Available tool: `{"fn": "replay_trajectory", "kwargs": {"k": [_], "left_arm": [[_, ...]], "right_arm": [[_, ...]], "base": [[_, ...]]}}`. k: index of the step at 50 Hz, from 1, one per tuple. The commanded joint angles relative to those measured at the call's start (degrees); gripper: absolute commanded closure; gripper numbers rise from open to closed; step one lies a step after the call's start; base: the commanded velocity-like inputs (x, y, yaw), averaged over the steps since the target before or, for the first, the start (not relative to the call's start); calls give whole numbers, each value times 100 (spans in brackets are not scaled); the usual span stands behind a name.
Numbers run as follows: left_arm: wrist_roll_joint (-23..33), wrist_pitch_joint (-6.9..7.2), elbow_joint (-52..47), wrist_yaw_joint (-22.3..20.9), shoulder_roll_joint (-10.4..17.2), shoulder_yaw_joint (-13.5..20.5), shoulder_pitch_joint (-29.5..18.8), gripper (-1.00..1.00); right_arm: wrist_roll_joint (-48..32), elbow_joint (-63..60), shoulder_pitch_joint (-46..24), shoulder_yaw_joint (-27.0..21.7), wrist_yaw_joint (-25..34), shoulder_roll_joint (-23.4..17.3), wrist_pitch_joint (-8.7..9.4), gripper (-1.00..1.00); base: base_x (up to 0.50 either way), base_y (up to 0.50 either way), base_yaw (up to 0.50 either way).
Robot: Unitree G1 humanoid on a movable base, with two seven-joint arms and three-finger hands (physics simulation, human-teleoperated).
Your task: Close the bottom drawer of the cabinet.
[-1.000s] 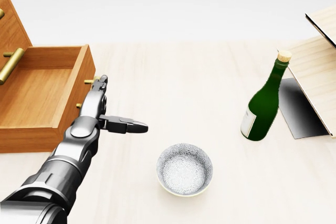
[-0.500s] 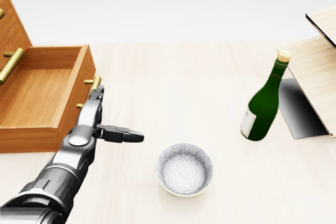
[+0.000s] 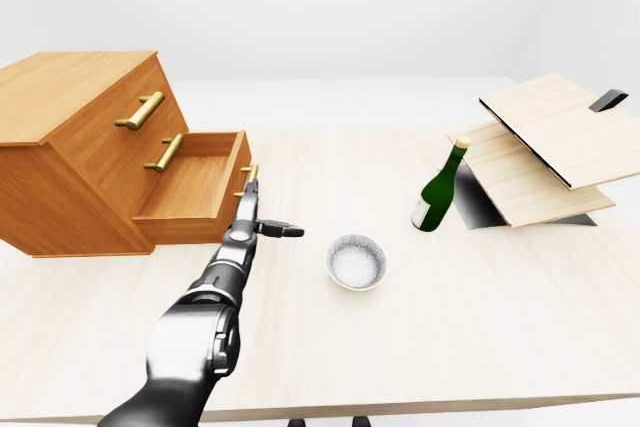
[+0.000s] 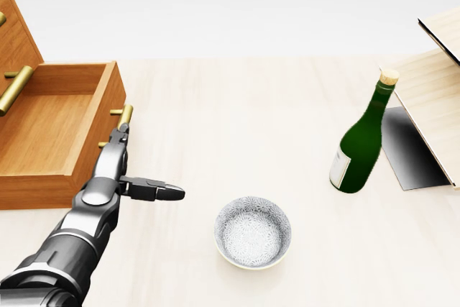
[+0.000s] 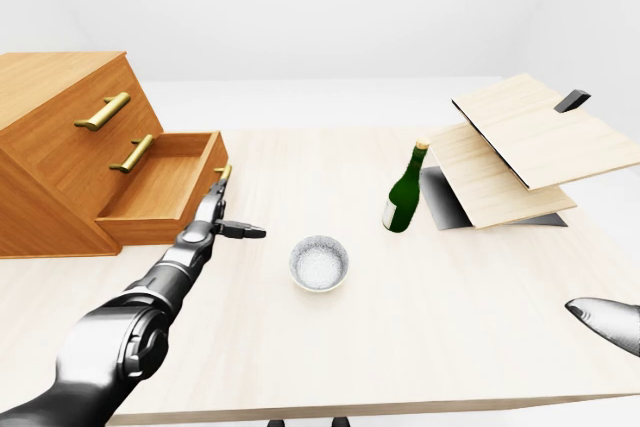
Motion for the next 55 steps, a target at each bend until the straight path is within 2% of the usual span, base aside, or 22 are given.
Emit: {"fn": "replay_trajectory", "kwargs": {"k": [1, 9, 17, 18, 28, 33, 34, 39, 47, 52, 55], "left_arm": [[118, 0, 51, 112, 185, 164, 43, -100], [176, 0, 68, 201, 390, 263, 97, -100], [174, 84, 76, 312, 633, 428, 64, -100], [178, 0, 74, 439, 689, 453, 54, -100], [114, 2, 86, 530, 920, 609, 109, -100], [161, 98, 93, 678, 1091, 668, 117, -100], [155, 154, 94, 697, 1143, 704, 108, -100], [203, 187, 95, 762, 1281, 768, 125, -100], [428, 112, 109, 840, 1305, 712, 273, -100], [611, 202, 116, 926, 1356, 691, 374, -100], [1069, 301, 136, 1228, 1465, 500, 542, -100]], "right_arm": [[16, 0, -14, 17, -39, -53, 0, -100], [58, 0, -15, 33, -113, -130, 0, -100], [-442, 21, -285, 14, 441, 322, 0, -100], [-477, 27, -290, 15, 486, 359, 0, -100], [-586, 8, -325, 62, 561, 427, 0, -100], [-630, 20, -333, 72, 604, 456, 0, -100], [-634, 13, -330, 74, 609, 465, 0, -100], [-561, 0, -298, 98, 500, 380, 0, -100], [-280, 0, -119, 155, 152, 80, 0, -100], [-181, 0, -61, 174, 26, -21, 0, -100], [-104, 0, -10, 147, -23, -73, 0, -100]], "base": [[0, 0, 0], [0, 0, 0], [0, 0, 0], [0, 0, 0], [0, 0, 0], [0, 0, 0], [0, 0, 0], [0, 0, 0], [0, 0, 0], [0, 0, 0], [0, 0, 0]]}}
